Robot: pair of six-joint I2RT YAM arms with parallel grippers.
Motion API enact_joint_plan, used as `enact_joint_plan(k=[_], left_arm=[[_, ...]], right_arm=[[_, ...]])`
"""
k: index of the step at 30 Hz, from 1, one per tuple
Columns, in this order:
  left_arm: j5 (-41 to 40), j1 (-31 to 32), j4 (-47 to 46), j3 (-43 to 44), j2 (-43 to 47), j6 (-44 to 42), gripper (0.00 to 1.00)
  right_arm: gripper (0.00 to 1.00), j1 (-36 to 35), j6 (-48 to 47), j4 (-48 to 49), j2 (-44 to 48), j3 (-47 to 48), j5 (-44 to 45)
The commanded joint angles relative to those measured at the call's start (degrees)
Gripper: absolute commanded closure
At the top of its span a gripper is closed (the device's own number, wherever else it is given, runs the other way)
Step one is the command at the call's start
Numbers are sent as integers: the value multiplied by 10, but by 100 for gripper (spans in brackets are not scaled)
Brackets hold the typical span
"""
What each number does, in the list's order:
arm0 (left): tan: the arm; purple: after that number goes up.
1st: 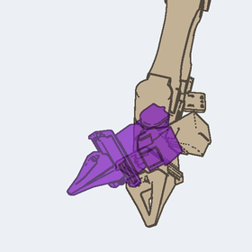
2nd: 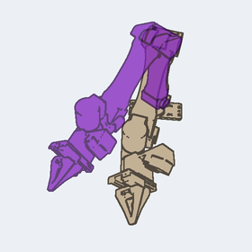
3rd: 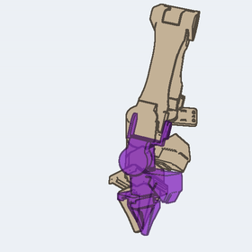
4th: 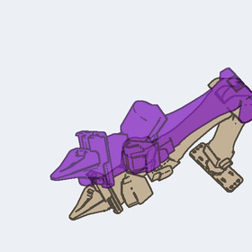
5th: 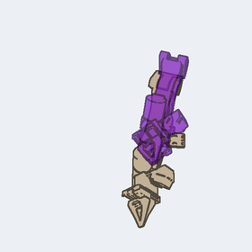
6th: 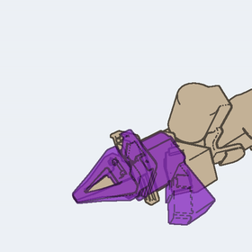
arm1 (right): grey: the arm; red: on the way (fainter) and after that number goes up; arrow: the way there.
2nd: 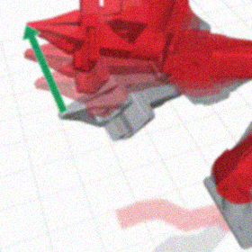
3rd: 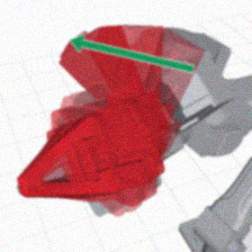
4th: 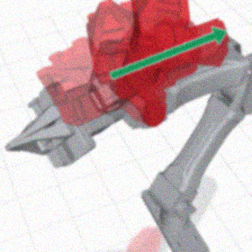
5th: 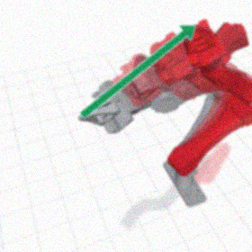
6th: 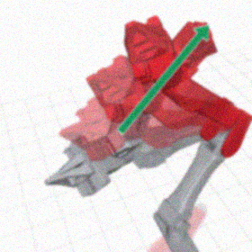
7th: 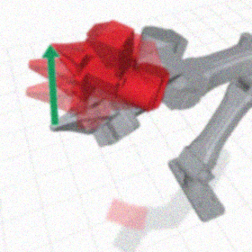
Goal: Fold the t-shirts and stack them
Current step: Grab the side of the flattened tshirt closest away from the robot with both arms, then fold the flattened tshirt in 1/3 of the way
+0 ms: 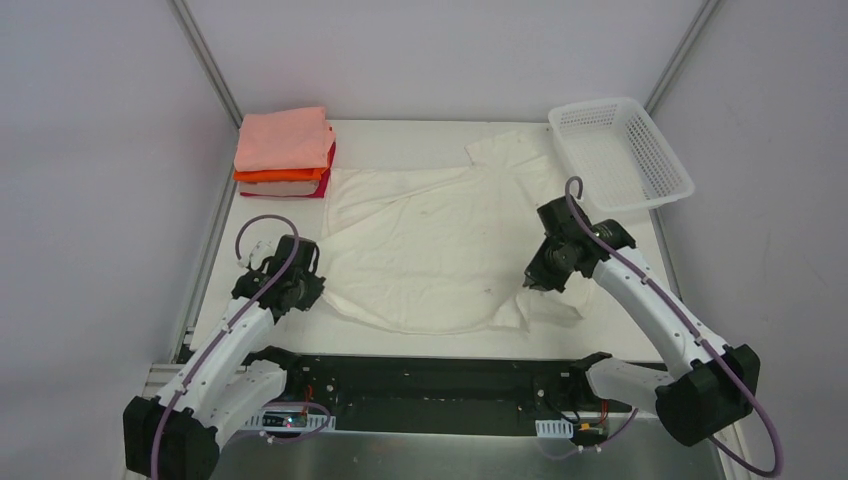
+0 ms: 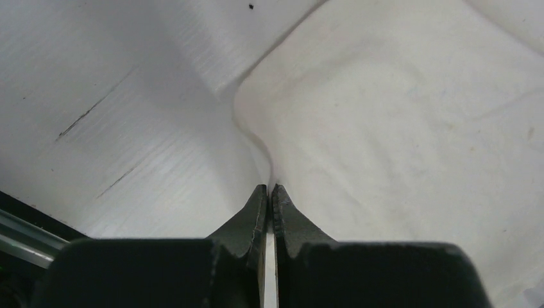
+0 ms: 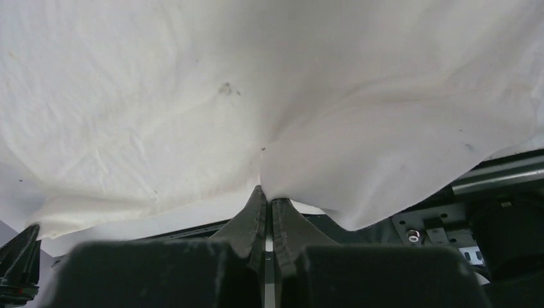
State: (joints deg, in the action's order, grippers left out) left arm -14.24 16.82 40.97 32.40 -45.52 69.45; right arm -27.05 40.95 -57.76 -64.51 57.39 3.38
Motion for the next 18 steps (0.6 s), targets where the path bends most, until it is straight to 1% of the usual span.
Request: enact_joint_plan(k=[1, 6, 8, 13, 18], left_arm=[[-43, 0, -44, 54, -56, -14, 100], [-60, -18, -58, 91, -123, -23, 100], [-59, -28, -64, 102, -141, -26, 100], [-72, -45, -75, 114, -163, -31, 100], [-68, -61, -88, 120, -184, -40, 100]], right_arm=[[100, 41, -46, 63, -39, 45, -16], [100, 78, -63, 94, -82, 83, -28], [100, 88, -69, 104, -98, 94, -51], [100, 108, -90, 117, -144, 126, -79], [100, 122, -98, 125, -178, 156, -84]])
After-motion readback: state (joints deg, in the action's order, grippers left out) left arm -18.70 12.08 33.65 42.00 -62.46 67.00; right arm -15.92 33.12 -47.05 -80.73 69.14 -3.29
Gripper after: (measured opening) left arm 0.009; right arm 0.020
